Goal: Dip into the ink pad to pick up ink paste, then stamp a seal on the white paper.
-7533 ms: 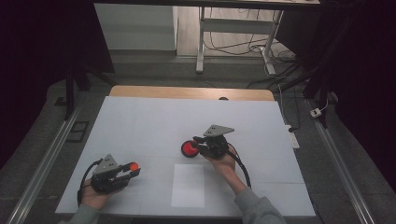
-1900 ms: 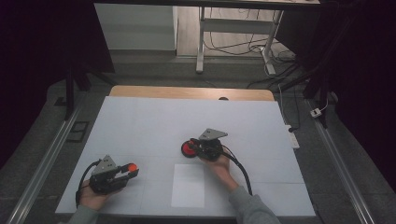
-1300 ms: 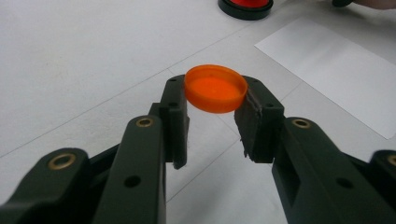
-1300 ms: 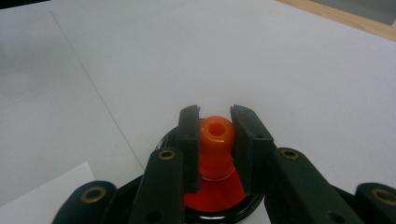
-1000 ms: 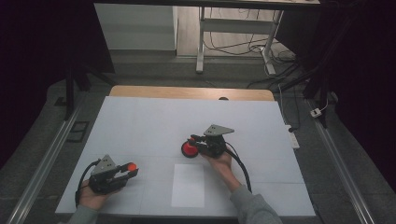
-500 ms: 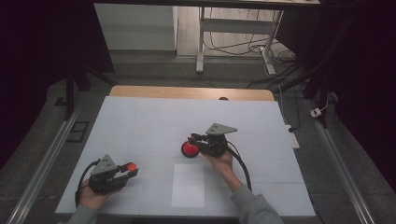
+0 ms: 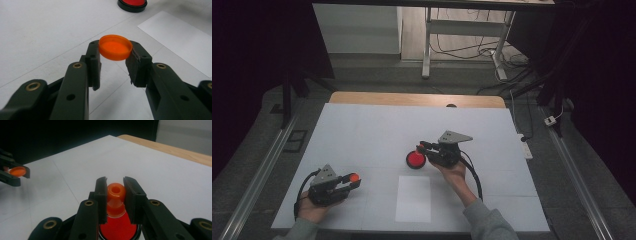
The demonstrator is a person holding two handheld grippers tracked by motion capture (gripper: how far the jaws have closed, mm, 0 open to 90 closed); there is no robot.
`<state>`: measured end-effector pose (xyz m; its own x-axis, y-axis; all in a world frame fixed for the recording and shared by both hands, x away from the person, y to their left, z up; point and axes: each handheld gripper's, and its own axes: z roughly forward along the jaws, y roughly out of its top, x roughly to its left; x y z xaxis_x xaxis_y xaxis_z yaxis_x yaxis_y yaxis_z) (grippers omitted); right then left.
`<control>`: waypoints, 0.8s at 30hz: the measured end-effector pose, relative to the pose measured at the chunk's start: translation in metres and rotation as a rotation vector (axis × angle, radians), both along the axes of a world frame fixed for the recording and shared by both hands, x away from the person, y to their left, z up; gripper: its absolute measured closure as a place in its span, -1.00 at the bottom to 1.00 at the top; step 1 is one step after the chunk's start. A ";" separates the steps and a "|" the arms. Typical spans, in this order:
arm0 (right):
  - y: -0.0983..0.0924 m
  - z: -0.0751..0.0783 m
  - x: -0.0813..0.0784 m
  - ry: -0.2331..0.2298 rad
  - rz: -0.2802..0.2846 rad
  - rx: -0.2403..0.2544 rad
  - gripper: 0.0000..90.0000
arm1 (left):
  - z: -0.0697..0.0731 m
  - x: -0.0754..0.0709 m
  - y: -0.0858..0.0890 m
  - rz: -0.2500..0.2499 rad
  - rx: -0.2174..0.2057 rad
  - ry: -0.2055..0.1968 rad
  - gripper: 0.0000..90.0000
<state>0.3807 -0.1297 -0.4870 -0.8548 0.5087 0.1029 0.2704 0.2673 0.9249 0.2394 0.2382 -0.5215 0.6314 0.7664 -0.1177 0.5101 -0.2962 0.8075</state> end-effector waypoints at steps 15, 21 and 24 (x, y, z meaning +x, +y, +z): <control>-0.007 0.014 -0.016 -0.028 0.040 0.017 0.61 | 0.001 -0.002 0.001 0.005 0.005 -0.008 0.44; -0.007 0.015 -0.020 -0.030 0.047 0.014 0.61 | 0.000 -0.001 0.000 0.005 0.006 -0.004 0.45; -0.007 0.014 -0.022 -0.026 0.048 0.012 0.61 | 0.001 -0.002 0.000 0.002 0.006 -0.006 0.45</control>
